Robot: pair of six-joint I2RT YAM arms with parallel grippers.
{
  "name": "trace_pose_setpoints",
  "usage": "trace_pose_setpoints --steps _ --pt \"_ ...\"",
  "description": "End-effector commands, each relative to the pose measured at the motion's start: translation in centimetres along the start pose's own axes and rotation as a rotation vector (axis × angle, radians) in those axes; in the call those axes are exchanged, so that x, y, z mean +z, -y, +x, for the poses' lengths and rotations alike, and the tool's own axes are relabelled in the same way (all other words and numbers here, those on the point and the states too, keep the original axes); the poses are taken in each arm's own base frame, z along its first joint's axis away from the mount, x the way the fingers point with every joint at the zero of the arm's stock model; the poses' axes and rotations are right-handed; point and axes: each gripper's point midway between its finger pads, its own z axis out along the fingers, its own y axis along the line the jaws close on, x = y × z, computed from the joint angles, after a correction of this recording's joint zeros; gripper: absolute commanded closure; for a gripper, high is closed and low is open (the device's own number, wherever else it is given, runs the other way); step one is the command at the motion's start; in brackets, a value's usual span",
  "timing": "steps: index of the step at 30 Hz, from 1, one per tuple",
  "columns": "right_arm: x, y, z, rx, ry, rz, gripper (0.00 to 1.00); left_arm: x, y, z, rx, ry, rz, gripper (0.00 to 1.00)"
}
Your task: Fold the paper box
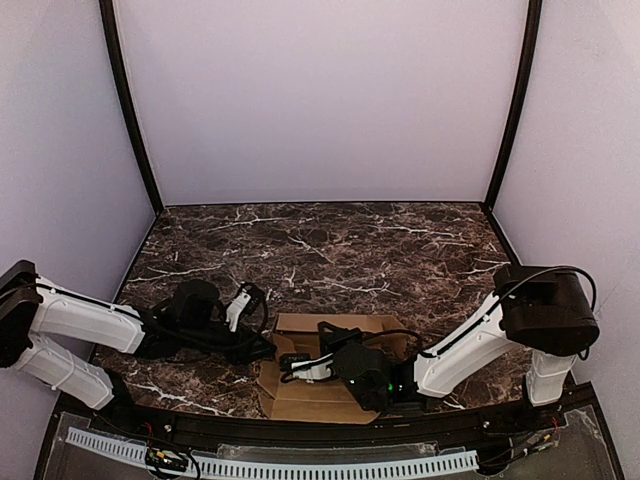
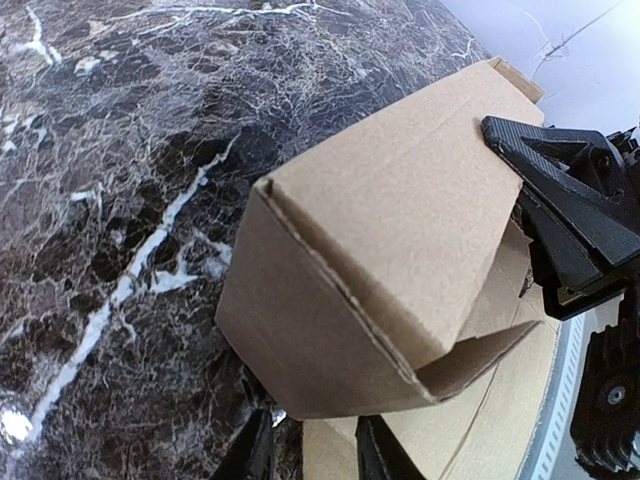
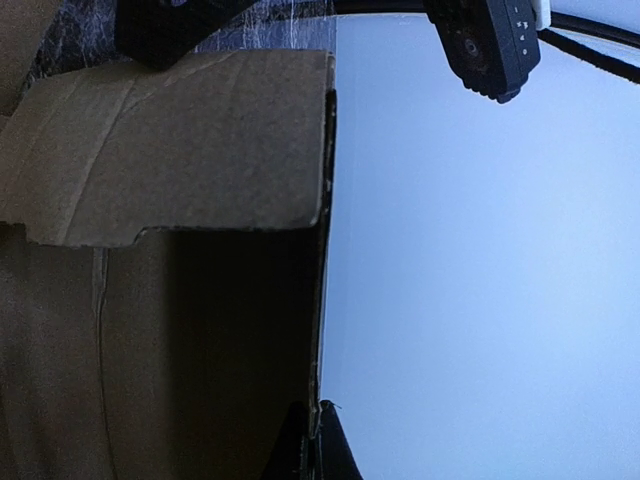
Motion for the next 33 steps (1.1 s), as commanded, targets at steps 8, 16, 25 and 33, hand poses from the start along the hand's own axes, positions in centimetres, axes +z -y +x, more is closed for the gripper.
trace_pose_setpoints --steps 8,16,25,33 --pt "-0.7 -0.9 -0.3 0.009 0.01 -0.037 1.0 1.4 0.8 -1.4 0.08 0.02 -0.05 0.58" --pt "-0.7 -1.1 -0.3 0.017 0.007 -0.048 1.0 2.3 0.4 -1.9 0.111 0.048 -0.148 0.5" --pt "-1.0 -1.1 -0.4 0.041 0.006 -0.056 1.0 2.3 -0.5 -3.1 0.125 0.127 -0.268 0.49" --pt "-1.4 -1.1 -0.6 0.078 0.003 -0.072 1.0 2.9 -0.3 -3.9 0.131 0.173 -0.277 0.53"
